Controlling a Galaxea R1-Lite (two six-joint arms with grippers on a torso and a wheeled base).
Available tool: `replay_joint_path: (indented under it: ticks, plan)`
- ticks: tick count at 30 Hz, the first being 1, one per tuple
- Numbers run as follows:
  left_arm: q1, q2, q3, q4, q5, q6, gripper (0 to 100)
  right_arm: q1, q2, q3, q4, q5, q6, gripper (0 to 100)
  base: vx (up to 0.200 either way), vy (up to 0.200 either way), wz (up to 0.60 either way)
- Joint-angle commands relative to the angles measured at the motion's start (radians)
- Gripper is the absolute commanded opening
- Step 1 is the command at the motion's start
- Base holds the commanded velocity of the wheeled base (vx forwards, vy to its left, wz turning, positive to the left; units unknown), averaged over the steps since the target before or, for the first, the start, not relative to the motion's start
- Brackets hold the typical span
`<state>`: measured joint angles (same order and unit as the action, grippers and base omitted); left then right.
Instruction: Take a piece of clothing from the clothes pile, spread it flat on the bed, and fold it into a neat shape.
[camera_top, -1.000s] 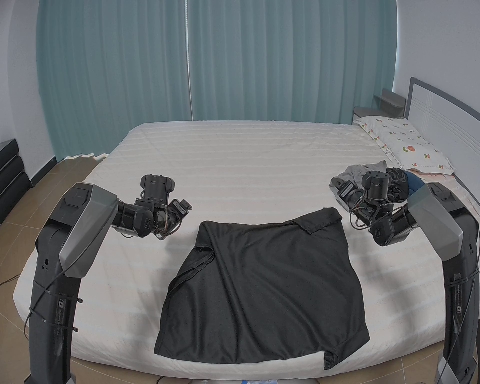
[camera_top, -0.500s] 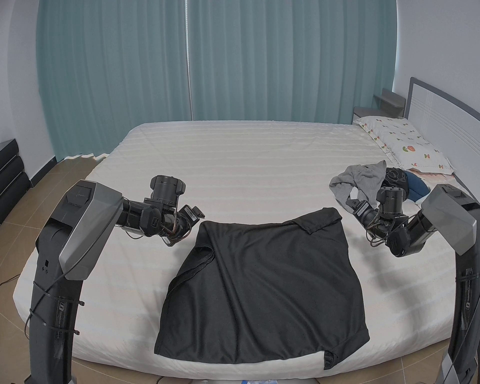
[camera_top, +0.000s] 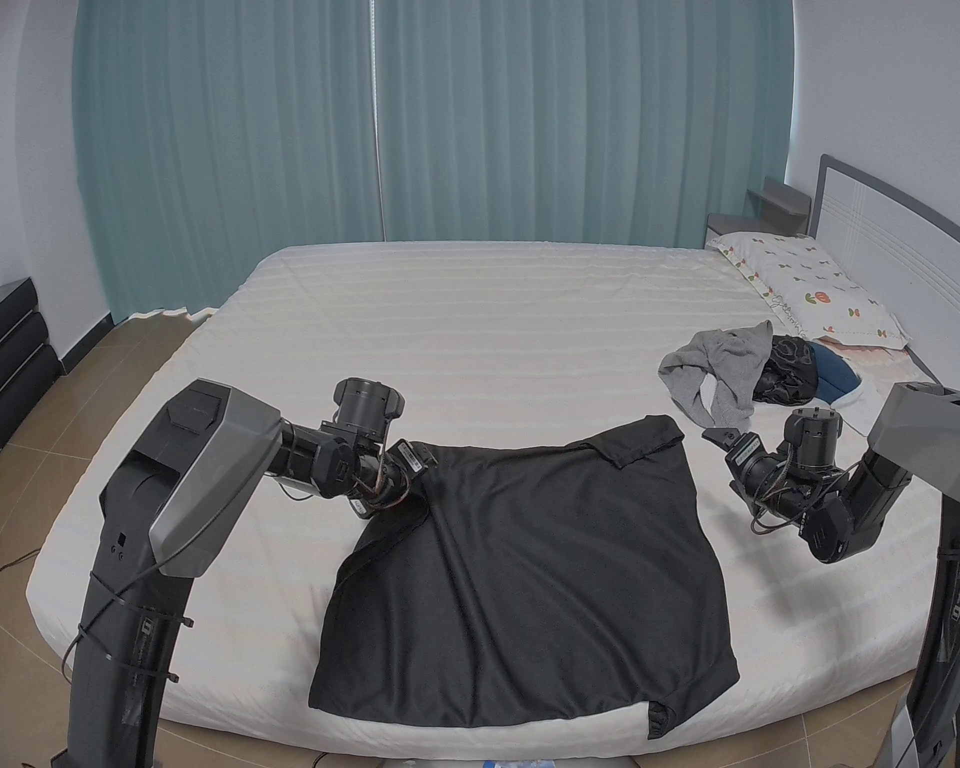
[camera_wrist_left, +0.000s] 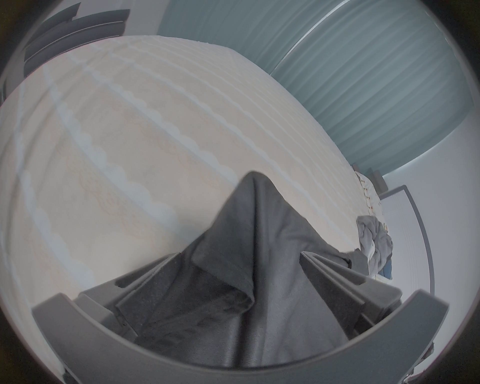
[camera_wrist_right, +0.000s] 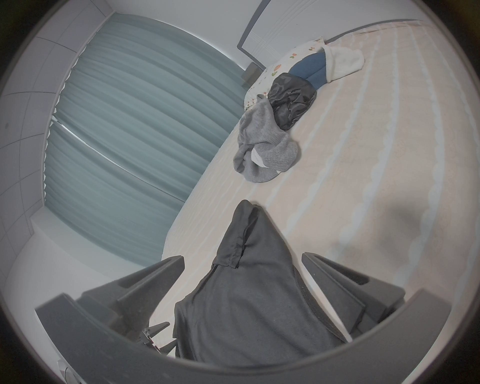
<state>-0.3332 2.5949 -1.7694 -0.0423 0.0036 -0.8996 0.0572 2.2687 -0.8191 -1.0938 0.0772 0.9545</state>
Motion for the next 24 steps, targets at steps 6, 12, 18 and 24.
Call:
replay_joint_path:
  ticks: [6, 12, 18, 24]
  plan:
    - [0.002, 0.025, -0.041, -0.001, 0.007, -0.004, 0, 0.0, -0.006, 0.012, -0.005, -0.001, 0.001, 100, 0.0, 0.0, 0.0]
    - [0.026, 0.011, -0.032, 0.002, 0.009, -0.012, 0, 0.001, -0.011, 0.012, -0.005, -0.001, 0.001, 100, 0.0, 0.0, 0.0]
    - [0.068, -0.007, -0.041, 0.002, 0.039, -0.019, 0, 0.003, -0.011, 0.012, -0.006, -0.002, 0.001, 100, 0.0, 0.0, 0.0]
    - [0.108, -0.044, -0.042, -0.001, 0.039, -0.013, 0, 0.007, -0.008, 0.011, -0.006, -0.004, 0.0, 100, 0.0, 0.0, 0.0]
